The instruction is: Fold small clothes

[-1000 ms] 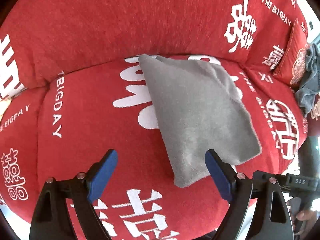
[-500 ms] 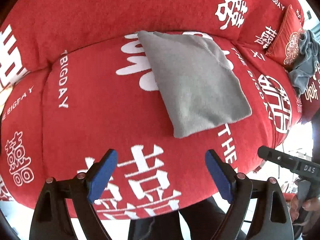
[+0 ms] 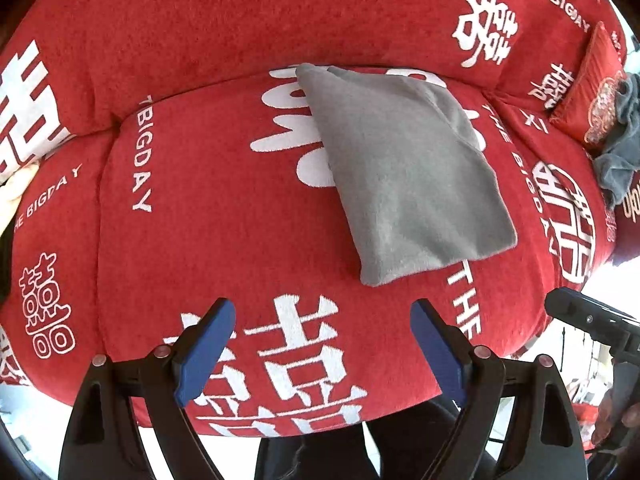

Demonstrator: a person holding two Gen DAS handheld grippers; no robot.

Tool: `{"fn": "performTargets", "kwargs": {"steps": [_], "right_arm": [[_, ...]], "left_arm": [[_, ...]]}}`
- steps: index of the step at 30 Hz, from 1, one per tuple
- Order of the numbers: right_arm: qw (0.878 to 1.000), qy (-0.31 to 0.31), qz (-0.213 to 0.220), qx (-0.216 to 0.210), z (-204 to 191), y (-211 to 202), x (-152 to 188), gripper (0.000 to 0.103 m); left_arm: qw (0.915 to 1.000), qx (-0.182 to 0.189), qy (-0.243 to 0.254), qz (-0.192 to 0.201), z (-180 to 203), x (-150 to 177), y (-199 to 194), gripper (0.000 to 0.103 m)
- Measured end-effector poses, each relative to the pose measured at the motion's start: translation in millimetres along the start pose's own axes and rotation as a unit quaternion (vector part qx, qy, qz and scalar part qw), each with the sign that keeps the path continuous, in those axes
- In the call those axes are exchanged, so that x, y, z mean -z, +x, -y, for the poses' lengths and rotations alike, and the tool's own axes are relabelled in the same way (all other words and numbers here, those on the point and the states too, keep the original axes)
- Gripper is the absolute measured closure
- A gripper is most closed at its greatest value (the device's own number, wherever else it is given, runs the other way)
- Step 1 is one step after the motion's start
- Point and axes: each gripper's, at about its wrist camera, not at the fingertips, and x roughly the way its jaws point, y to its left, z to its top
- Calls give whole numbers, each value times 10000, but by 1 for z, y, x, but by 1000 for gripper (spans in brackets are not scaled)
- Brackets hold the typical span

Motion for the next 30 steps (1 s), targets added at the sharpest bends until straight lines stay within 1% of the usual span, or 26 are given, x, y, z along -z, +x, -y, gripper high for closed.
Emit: {"fn": "performTargets", "kwargs": {"steps": [2,7,13,19,21,24,27,30], "right_arm": [[9999,12,-109,-63,6,5,-9,10],[9989,74,-409,-199,24,18,-31,10],[9977,34,-650,-192,51,31,-58,10],[9968,-60,-774,-205,75,47,-94,10],[9965,-88,-804,-196,81,53,-108,10],[9963,-124,-805,-265,86,60,-131,10],[9955,-188,-812,-459,89,69,-152,10],[9930,-219,-905,-726,92,82,-172,10]], "left_arm": [[10000,-38,-66,-10,5,-6,5,13],[9996,-112,-175,-183,20,-20,25,13],[9991,-126,-266,-317,34,-38,49,13],[9975,-253,-521,-403,20,-62,73,13],[9967,-232,-647,-436,11,-70,80,13],[9953,-40,-834,-486,0,-80,90,13],[9934,319,-963,-533,-6,-88,101,13],[9922,689,-907,-507,-7,-96,113,13]]}}
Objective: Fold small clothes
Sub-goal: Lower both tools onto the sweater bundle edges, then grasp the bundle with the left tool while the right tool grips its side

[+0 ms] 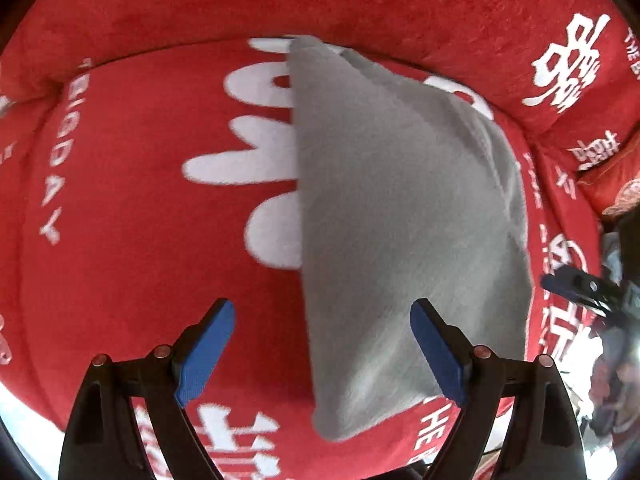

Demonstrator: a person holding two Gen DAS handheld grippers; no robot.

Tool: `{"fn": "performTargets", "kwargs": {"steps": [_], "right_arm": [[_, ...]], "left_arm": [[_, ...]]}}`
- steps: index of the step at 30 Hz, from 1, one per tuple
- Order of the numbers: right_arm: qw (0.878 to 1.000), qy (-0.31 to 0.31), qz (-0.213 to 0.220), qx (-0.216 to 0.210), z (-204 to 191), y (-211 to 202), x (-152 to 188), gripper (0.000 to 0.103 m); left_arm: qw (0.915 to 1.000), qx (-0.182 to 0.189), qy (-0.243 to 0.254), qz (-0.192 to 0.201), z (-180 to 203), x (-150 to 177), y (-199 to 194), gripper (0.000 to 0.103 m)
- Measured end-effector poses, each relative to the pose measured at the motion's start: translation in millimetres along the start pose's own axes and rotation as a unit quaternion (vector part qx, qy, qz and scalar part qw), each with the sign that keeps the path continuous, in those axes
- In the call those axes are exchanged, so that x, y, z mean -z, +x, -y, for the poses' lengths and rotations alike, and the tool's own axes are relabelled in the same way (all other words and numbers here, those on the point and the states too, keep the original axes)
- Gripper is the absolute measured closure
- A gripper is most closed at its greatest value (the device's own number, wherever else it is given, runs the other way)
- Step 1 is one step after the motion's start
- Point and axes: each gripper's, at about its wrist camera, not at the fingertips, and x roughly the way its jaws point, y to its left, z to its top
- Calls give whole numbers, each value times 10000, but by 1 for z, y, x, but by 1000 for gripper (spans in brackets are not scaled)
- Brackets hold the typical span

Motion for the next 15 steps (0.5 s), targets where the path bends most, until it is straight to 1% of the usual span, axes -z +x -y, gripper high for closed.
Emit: {"fn": "performTargets", "kwargs": {"steps": [4,8,11,15], "right_arm": [[9985,-88,-124,-525,7,19,-26,10],[9945,-129,-262,-1005,14,39,-43,10],[9884,-134,-400,-1460,18,54,-52,10],[9782,-152,-387,-2034,18,64,-62,10]], "left_arm": [[9990,429,156,-38,1,-10,14,13],[9957,896,225,-110,3,-18,25,13],[9936,1097,203,-156,6,-22,34,13],[9925,1209,53,-141,6,-28,43,13]]}}
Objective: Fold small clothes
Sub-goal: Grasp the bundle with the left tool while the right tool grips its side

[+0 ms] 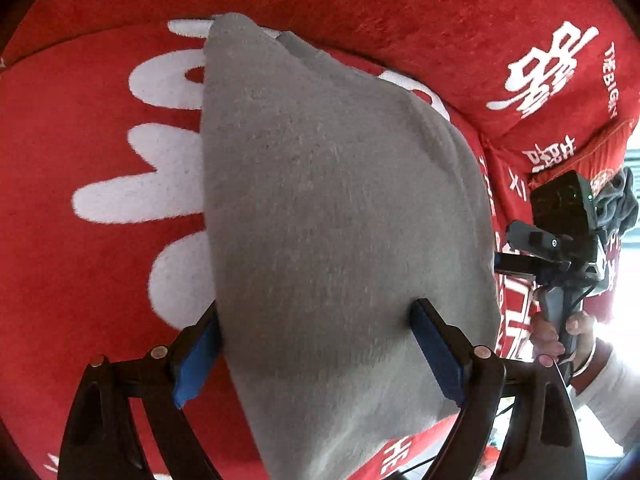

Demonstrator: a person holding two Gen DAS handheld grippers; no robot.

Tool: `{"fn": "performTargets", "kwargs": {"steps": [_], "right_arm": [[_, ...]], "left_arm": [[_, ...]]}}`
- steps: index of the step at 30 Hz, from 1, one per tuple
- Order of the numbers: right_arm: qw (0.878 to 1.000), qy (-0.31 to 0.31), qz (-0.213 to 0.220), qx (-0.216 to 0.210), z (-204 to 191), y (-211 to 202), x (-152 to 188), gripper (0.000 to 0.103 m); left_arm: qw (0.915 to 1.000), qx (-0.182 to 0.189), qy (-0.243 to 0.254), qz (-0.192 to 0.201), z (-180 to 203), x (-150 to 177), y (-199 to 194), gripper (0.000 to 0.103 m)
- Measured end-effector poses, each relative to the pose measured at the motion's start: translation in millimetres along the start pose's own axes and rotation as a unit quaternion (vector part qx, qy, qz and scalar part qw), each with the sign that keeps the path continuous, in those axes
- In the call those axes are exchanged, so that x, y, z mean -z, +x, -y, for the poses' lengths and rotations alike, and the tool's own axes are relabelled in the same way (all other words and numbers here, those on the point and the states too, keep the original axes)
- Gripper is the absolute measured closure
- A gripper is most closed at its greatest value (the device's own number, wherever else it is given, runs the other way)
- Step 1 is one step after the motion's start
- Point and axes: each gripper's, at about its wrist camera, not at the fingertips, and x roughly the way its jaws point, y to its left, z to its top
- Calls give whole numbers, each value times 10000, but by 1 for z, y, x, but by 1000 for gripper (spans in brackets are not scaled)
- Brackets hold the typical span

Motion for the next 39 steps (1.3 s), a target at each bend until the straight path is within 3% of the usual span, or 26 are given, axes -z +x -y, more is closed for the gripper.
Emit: {"fn": "performTargets", "kwargs": {"steps": [5,7,8,9,12,16,24,29,34,39], "right_arm": [[9995,20,57,-322,-1,12,-8,10],[9998,158,48,-117,-2,17,-8,30],[9995,298,-43,-17,4,19,-8,62],[9986,502,1,-171,8,20,-5,62],[9984,487,106,-256,-2,19,-1,64],[9963,630,223,-533,-19,14,10,64],[9952,620,187,-735,-67,12,48,64],[9951,578,51,-801,-92,33,72,64],[9958,514,-112,-753,-90,66,88,64],[9986,284,-337,-285,-90,104,91,65]], "left_arm": [[9998,-157,7,155,5,1,6,13],[9994,-180,46,275,8,3,3,28],[9991,-199,151,329,10,5,-1,37],[9988,-207,252,372,13,7,-6,45],[9983,-123,374,431,18,10,-20,51],[9981,146,301,524,17,17,-44,52],[9969,203,444,613,7,53,-99,51],[9967,-71,421,690,-19,79,-123,51],[9967,-356,265,682,-57,98,-114,51],[9950,-831,15,559,-90,109,-93,49]]}}
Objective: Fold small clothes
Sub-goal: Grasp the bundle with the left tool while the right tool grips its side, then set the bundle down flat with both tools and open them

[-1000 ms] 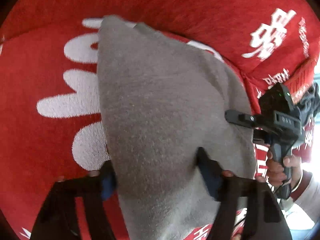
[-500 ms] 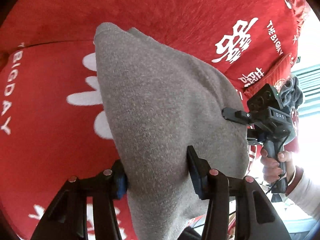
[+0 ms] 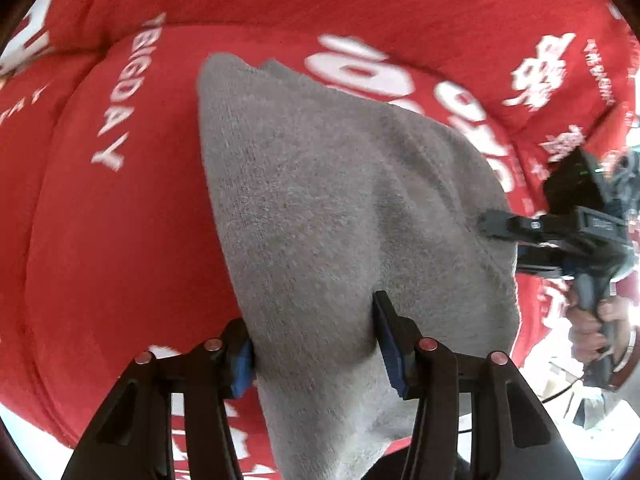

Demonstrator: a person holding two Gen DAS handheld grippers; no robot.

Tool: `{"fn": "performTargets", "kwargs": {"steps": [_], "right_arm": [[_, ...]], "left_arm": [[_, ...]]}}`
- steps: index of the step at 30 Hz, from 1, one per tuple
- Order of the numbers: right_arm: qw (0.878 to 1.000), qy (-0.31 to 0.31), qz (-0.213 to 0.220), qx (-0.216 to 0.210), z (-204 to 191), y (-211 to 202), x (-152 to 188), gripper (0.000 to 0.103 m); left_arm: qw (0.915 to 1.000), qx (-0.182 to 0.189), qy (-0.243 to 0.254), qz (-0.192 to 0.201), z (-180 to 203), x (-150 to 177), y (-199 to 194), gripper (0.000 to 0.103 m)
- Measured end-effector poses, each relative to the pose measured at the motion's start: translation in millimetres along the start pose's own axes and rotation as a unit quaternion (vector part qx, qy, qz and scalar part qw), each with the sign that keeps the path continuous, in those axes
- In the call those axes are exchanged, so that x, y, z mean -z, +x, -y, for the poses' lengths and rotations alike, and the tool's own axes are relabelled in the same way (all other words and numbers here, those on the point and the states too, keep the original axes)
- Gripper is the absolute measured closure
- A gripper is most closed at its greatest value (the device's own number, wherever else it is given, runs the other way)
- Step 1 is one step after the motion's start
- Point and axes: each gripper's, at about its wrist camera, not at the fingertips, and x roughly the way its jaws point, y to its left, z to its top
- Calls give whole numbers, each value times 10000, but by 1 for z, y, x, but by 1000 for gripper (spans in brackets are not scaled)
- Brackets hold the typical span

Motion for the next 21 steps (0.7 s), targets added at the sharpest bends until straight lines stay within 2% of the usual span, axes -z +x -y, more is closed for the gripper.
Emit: {"fn": "performTargets", "kwargs": {"steps": [2,3,5,7,8,9,10,11,12,15,17,19,21], "right_arm": [[9994,-143,-19,318,4,4,-3,64],[9984,-254,-37,510,4,5,-6,64],[9956,-393,-65,845,3,7,-9,64],[9909,-617,-83,1194,-1,8,-9,63],[9871,-736,-56,1419,-7,9,-8,58],[9820,-855,-22,1685,-11,8,-6,49],[9749,-994,38,1993,-18,7,-3,45],[9709,-1015,69,2167,-20,6,0,41],[9664,-1043,104,2345,-24,5,3,41],[9532,-1223,335,2744,-44,-7,22,41],[9508,-1338,472,2753,-57,-14,38,41],[9535,-1449,493,2595,-72,-17,58,45],[9539,-1552,411,2537,-79,-13,78,68]], "left_arm": [[9998,61,-160,71,-6,3,0,45],[9997,4,-195,118,-6,4,-1,39],[9993,-270,-134,202,-3,6,-5,34],[9989,-414,-102,202,0,7,-8,34],[9984,-504,-95,256,1,8,-12,34],[9977,-599,-86,317,2,8,-16,31],[9964,-748,-68,395,4,9,-21,24],[9945,-926,-67,493,5,10,-28,8],[9926,-1043,-90,609,5,11,-35,1],[9900,-1114,-239,837,5,13,-54,1],[9895,-1130,-390,813,0,13,-63,1],[9888,-1264,-478,631,-1,11,-64,1],[9893,-1227,-475,628,0,13,-68,1]]}}
